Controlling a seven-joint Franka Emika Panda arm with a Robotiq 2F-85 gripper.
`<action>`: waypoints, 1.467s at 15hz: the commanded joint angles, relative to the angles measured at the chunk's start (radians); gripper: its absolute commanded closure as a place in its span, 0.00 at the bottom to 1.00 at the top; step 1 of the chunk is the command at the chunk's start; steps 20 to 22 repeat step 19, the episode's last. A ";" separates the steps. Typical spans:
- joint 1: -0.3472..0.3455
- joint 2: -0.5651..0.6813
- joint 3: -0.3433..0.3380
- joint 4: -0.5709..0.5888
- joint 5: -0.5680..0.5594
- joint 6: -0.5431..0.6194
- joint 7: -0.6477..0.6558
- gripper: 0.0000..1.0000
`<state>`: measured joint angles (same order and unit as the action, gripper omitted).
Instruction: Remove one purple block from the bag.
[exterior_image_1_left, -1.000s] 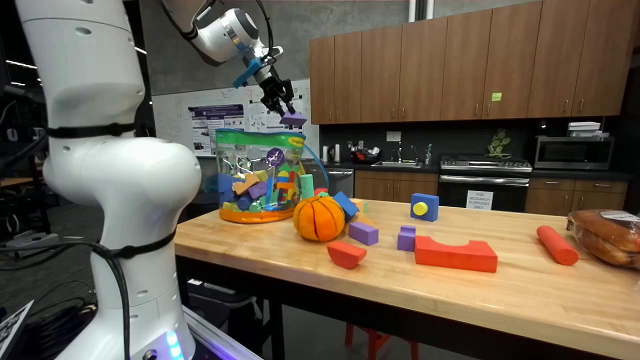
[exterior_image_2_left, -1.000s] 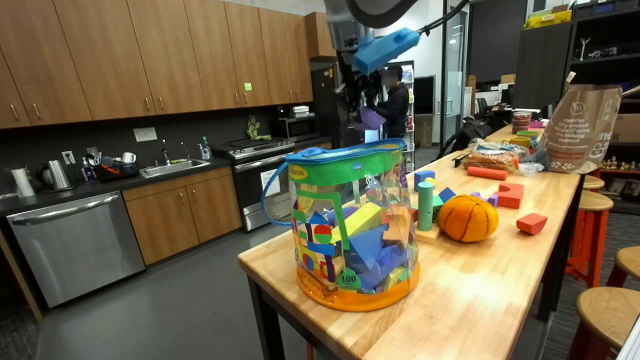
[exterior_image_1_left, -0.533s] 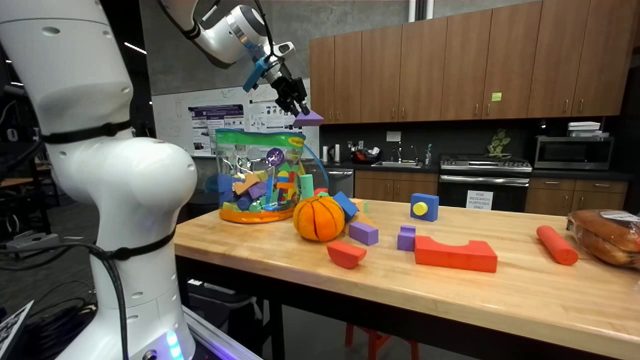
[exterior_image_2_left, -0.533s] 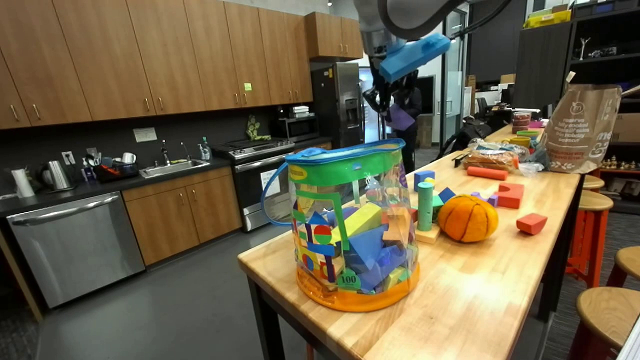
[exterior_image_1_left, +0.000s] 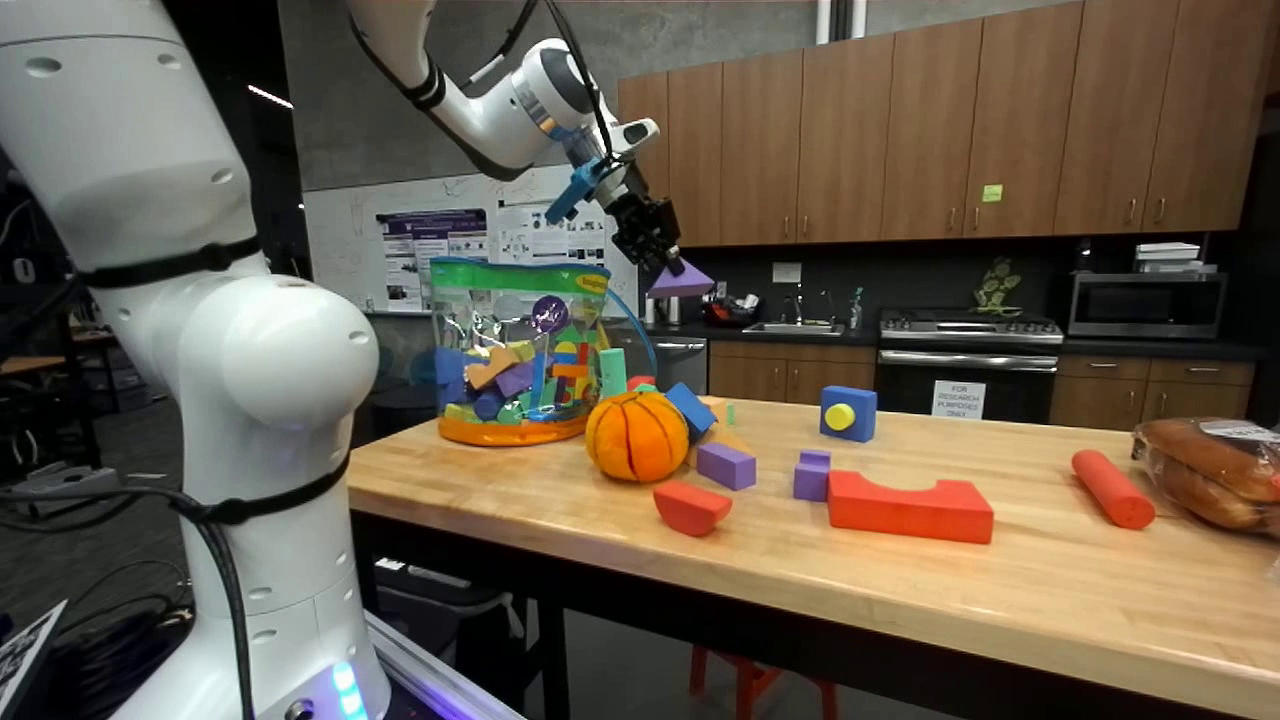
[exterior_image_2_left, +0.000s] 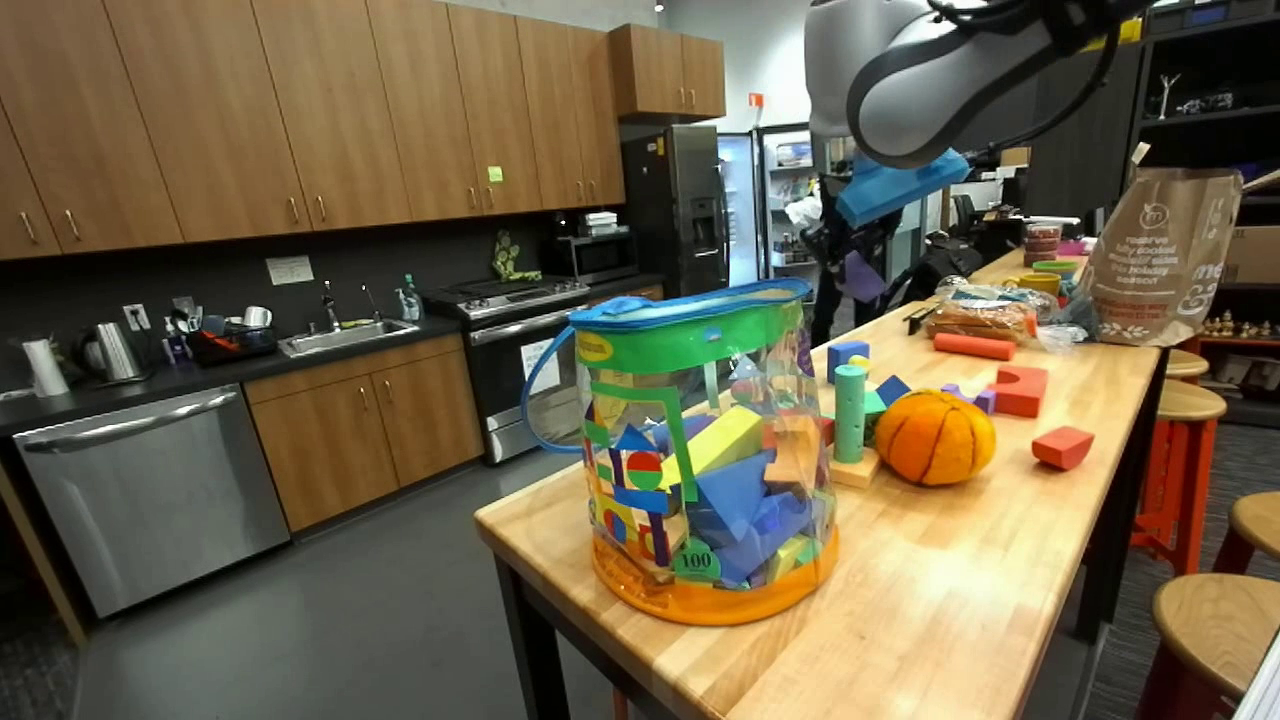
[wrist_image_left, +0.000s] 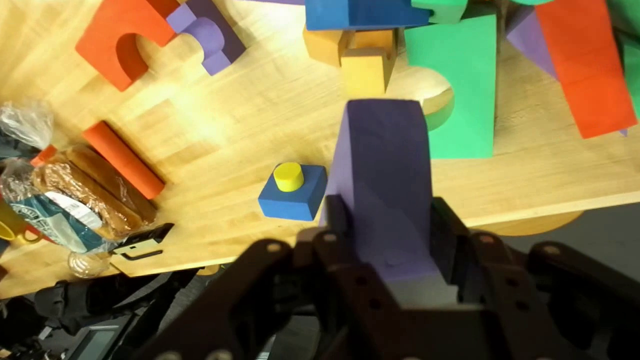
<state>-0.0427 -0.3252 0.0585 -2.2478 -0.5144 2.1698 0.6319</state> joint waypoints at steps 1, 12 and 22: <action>-0.044 0.007 -0.028 -0.052 0.007 0.126 -0.069 0.82; -0.060 0.014 -0.008 -0.076 0.041 0.158 -0.100 0.32; -0.060 0.014 -0.008 -0.076 0.041 0.159 -0.100 0.32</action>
